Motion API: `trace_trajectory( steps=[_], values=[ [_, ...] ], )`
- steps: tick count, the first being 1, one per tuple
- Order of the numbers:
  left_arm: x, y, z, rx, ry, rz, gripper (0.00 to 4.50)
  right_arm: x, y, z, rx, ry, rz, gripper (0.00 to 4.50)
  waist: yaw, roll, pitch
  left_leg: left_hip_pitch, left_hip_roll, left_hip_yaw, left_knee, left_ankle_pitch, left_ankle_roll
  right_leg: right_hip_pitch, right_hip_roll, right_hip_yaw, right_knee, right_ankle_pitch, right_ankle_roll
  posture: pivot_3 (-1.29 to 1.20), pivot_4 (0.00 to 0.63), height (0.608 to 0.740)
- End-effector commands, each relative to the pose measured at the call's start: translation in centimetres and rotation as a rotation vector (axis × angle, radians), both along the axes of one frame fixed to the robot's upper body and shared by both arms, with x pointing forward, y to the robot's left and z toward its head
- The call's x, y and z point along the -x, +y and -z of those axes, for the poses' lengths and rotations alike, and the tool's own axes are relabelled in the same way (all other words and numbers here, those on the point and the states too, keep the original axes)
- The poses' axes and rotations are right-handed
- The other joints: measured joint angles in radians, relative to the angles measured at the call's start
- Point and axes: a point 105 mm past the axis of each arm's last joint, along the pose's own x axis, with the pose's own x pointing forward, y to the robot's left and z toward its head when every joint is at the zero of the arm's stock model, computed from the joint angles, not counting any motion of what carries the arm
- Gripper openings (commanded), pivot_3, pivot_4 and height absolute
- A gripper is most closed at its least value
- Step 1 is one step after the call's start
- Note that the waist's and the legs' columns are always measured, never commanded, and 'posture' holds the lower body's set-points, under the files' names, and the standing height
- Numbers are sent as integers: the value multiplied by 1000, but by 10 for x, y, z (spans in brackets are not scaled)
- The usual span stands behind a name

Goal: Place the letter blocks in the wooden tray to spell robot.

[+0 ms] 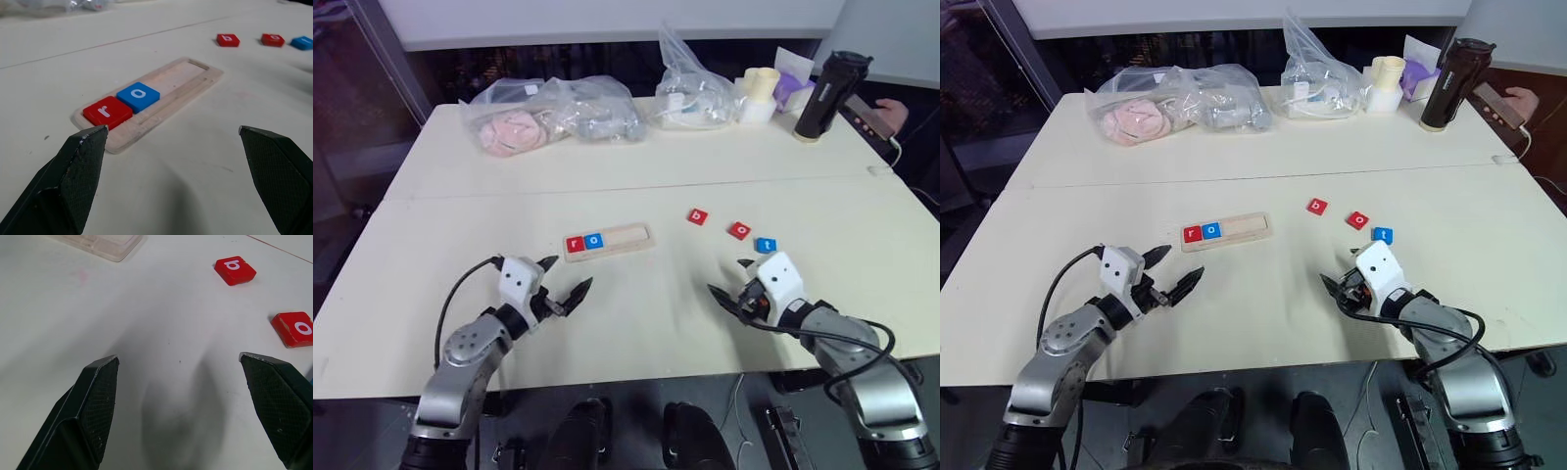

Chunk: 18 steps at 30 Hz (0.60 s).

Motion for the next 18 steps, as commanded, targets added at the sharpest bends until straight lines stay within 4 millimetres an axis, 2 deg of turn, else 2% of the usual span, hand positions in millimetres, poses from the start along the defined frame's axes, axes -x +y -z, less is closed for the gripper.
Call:
trace_trajectory(
  steps=[1, 6, 18],
  values=[
    [1, 2, -13, -6, -53, 23, 4500, -1, 3, -23, 14, -65, -43, 4012, 0, 0, 0, 0, 0, 0, 0, 0, 0, 0, 0, 0, 0, 0, 0, 0, 150, 738],
    [5, -7, -15, 39, -28, 91, 4500, -2, 1, -33, 20, -67, -75, 4012, 0, 0, 0, 0, 0, 0, 0, 0, 0, 0, 0, 0, 0, 0, 0, 0, 150, 738],
    [1, -3, -19, 18, -32, 100, 4500, -3, 4, -39, 38, -55, -123, 4012, 0, -1, 1, 0, 0, 0, 0, 0, 0, 0, -1, 0, 0, 1, -2, 0, 150, 738]
  ],
)
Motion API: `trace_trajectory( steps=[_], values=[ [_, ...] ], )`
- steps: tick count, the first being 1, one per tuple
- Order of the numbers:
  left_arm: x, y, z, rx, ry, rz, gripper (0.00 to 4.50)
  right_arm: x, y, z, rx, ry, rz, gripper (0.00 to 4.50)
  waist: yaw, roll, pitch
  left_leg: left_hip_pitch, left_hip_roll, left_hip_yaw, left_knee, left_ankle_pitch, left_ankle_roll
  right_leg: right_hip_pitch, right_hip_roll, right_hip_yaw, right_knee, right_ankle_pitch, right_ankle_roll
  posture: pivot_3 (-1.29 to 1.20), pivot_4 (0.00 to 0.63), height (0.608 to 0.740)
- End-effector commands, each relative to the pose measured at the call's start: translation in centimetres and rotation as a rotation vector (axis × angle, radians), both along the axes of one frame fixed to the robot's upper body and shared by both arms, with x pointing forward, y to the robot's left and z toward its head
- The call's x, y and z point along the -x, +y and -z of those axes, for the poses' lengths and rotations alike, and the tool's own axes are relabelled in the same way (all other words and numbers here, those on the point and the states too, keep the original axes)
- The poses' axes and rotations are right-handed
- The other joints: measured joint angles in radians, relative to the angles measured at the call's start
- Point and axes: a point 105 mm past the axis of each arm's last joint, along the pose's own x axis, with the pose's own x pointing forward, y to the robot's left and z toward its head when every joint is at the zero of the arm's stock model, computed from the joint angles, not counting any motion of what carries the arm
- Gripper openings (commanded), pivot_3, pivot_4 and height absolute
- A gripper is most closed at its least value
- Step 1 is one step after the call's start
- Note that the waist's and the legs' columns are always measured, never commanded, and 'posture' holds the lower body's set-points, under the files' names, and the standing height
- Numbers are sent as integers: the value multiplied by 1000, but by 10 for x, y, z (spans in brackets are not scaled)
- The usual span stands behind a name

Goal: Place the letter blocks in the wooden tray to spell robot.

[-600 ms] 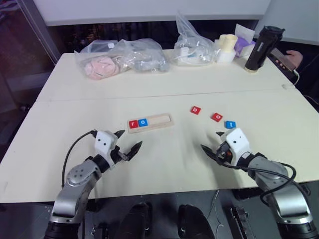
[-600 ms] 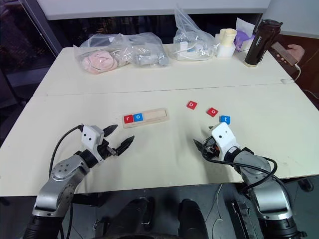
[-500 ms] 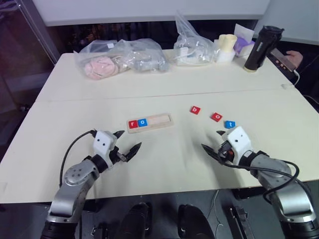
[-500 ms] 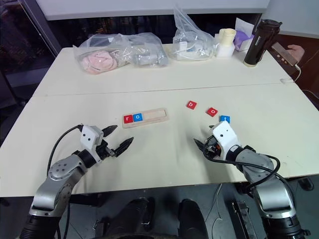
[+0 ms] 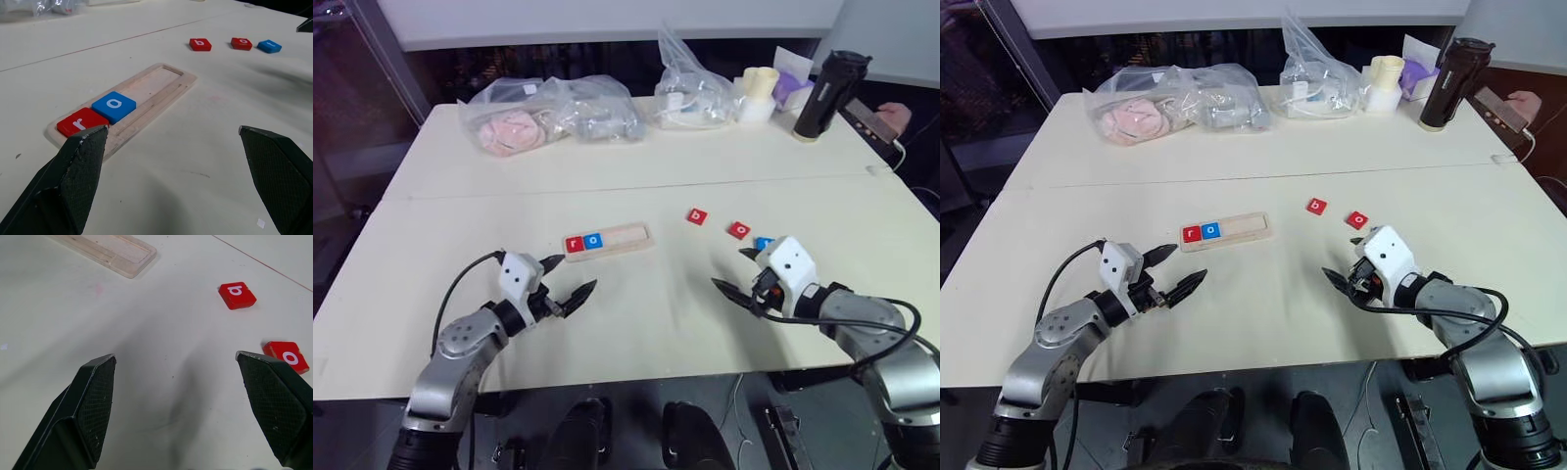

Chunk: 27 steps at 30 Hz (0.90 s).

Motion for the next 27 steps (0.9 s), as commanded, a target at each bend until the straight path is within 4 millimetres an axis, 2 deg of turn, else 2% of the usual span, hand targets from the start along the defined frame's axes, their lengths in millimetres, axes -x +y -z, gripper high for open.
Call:
trace_trajectory(
  steps=[1, 8, 15, 18, 21, 24, 27],
  values=[
    [-1, 3, -10, -8, -40, 3, 4500, -2, 5, -14, 6, -52, -25, 4012, 0, 0, 0, 0, 0, 0, 0, 0, 0, 0, 0, 0, 0, 0, 0, 0, 150, 738],
    [-1, 7, -12, -34, -31, 31, 4500, -2, 11, -13, -2, -47, -46, 4012, 1, 0, 0, 0, 0, 0, 0, 0, 0, 0, 0, 0, 0, 1, -1, 0, 150, 738],
    [-8, 14, -21, -59, -27, 120, 4500, -2, 14, -13, -3, -45, -53, 4012, 1, 0, 0, 0, 0, 0, 0, 0, 0, 0, 0, 0, 0, 1, -2, 0, 150, 738],
    [-33, 26, -32, -114, -52, 186, 4500, -3, 18, -13, -2, -47, -58, 4012, 6, 0, 0, 0, 0, 0, 1, 0, 0, 0, 1, 0, 1, 2, -2, 0, 150, 738],
    [-59, 33, -35, -220, -54, 284, 4500, -3, 20, -12, -5, -49, -60, 4012, 14, -1, 0, 0, 0, -1, 3, 0, 0, 1, 2, -2, 1, 2, -3, 0, 150, 738],
    [-74, 38, -37, -256, -46, 353, 4500, -2, 23, -11, -4, -48, -60, 4012, 18, -1, 0, 0, 0, 1, 3, 1, 1, 1, 1, -2, 0, 3, -3, 0, 150, 738],
    [-84, 38, -30, -308, 23, 449, 4500, 1, 24, -9, -6, -44, -55, 4012, 26, -2, 1, -1, -2, 2, 3, 1, 4, -1, 1, -2, 1, 4, 1, 0, 150, 738]
  ],
)
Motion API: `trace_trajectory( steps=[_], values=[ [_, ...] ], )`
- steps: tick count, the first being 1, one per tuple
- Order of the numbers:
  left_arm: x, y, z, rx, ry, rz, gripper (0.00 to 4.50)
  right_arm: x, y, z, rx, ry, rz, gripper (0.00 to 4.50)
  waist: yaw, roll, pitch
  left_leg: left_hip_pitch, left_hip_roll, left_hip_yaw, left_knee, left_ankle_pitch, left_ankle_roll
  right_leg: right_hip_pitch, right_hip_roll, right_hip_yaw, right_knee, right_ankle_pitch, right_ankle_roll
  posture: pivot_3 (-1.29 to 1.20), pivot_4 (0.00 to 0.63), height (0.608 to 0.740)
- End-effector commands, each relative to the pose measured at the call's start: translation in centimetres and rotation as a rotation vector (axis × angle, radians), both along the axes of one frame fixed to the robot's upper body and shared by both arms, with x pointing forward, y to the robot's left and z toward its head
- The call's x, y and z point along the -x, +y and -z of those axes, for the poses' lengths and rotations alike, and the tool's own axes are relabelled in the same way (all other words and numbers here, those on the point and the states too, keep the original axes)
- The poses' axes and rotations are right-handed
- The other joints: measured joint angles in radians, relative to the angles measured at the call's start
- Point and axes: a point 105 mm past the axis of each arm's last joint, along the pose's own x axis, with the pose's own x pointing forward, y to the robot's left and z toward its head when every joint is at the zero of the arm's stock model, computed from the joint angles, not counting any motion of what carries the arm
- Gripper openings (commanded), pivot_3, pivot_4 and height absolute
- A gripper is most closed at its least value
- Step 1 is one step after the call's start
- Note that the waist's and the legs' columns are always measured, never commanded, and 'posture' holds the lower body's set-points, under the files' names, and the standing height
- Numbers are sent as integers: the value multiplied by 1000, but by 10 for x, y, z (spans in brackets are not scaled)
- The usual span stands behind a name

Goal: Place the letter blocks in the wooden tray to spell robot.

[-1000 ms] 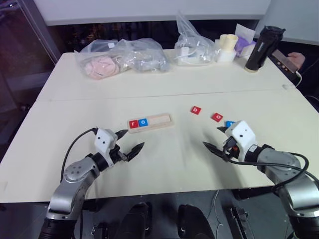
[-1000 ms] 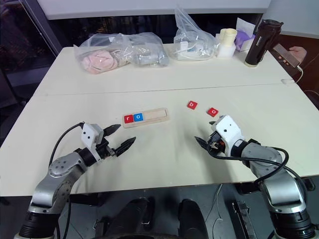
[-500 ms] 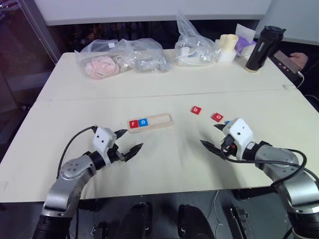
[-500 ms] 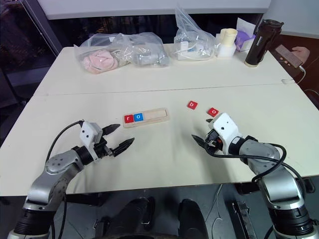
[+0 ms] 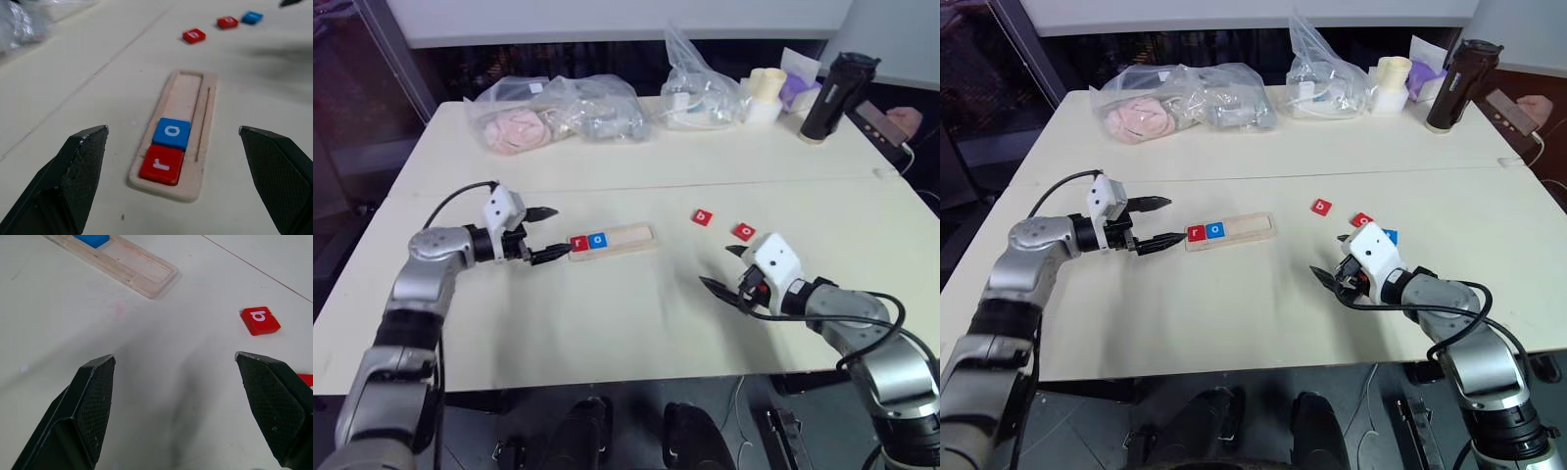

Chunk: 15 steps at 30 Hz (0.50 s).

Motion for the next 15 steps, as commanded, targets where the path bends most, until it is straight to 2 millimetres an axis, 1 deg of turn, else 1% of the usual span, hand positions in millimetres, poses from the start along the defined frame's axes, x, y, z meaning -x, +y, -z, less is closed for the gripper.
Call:
trace_trajectory(
  steps=[1, 6, 15],
  values=[
    [-5, 3, 11, -90, 54, 90, 4500, 5, 6, -9, -4, -42, -13, 4012, 2, -1, 0, -1, 0, 0, 0, 0, 0, -1, 1, -1, 0, 0, 0, 0, 150, 738],
    [-16, -2, 17, -134, 108, 112, 4500, 11, 10, -5, -3, -35, -7, 4012, 2, -3, 1, -4, 0, -1, 3, 0, 1, -1, 1, -2, 1, 1, 1, 0, 150, 738],
    [-26, -11, 24, -201, 95, 88, 4500, 18, 12, -2, -2, -33, 11, 4012, 1, -5, 3, -6, 0, -1, 9, -1, 2, -1, 1, -2, 2, 2, 3, 0, 150, 738]
  ],
)
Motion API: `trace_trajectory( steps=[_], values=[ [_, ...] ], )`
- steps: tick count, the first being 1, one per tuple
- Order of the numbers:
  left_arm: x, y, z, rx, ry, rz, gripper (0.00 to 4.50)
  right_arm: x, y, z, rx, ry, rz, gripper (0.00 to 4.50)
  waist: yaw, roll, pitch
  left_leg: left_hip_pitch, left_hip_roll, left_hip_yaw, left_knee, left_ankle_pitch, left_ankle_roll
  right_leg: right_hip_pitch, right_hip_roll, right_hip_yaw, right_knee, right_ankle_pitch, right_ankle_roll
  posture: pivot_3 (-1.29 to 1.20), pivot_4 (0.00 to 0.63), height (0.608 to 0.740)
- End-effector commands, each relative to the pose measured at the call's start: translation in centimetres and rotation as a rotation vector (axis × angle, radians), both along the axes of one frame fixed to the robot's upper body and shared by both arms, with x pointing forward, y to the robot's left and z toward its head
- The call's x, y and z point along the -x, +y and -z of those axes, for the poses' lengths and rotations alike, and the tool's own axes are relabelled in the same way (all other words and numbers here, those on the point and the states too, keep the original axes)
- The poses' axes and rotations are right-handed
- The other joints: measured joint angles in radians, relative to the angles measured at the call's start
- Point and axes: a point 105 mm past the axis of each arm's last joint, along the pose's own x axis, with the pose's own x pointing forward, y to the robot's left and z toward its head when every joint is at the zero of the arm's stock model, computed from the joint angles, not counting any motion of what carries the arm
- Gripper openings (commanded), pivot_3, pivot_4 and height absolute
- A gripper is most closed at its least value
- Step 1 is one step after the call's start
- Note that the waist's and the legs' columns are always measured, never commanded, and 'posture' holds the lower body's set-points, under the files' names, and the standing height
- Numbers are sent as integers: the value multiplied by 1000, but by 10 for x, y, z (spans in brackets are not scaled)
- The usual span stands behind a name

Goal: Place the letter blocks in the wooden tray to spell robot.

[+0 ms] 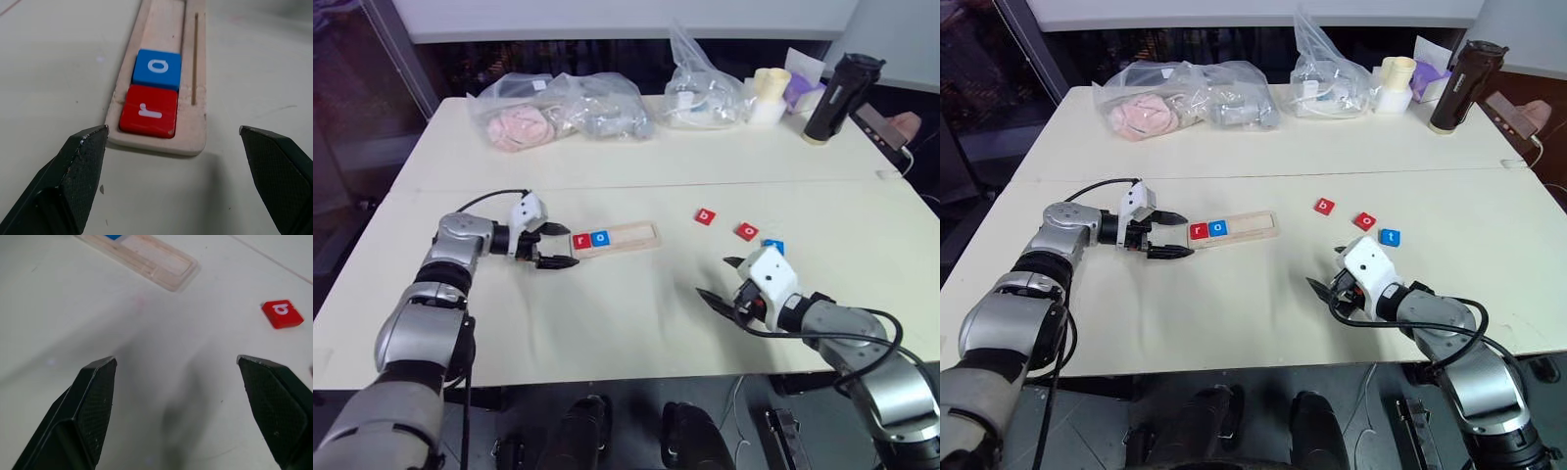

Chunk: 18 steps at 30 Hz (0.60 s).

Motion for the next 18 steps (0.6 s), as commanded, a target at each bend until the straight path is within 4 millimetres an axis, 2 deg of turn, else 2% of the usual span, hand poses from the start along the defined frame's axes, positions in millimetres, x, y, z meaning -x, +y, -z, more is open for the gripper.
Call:
trace_trajectory(
  steps=[1, 8, 18],
  values=[
    [-9, -4, -12, -22, -73, -6, 4500, 2, 5, -12, 0, -53, -8, 4012, 1, 0, 0, 0, 0, 0, 0, 0, 0, 0, 0, 0, 0, 0, 0, 0, 150, 738],
    [-15, -9, -14, -14, -101, -39, 4500, 3, 6, -13, 0, -57, 0, 4012, 0, -1, 0, 0, 0, 0, 0, 0, 0, 0, 1, 0, 0, 1, 2, 0, 150, 738],
    [-13, -17, -2, -43, -76, -26, 4500, 5, 7, -13, 1, -54, 12, 4012, 0, -1, 0, 0, 0, 0, 1, 0, 0, 0, 1, 0, 1, 2, 3, 0, 150, 738]
  ],
)
